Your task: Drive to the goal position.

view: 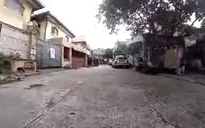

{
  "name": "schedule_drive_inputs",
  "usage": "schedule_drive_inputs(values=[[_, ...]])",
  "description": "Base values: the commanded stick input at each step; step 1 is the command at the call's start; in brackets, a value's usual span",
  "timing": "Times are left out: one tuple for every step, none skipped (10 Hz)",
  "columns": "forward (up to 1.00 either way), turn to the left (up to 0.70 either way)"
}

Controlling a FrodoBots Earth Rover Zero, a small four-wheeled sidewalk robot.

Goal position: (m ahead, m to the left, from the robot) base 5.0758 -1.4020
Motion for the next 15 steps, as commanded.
schedule_drive_inputs(values=[[0.7, 0.0], [0.7, 0.0], [0.7, 0.0], [0.7, 0.0], [0.7, 0.0], [0.7, 0.0], [0.7, 0.0], [0.7, 0.0], [0.7, 0.0], [0.7, 0.0], [0.7, 0.0], [0.7, 0.0], [0.7, 0.0], [0.7, 0.0], [0.7, 0.0]])
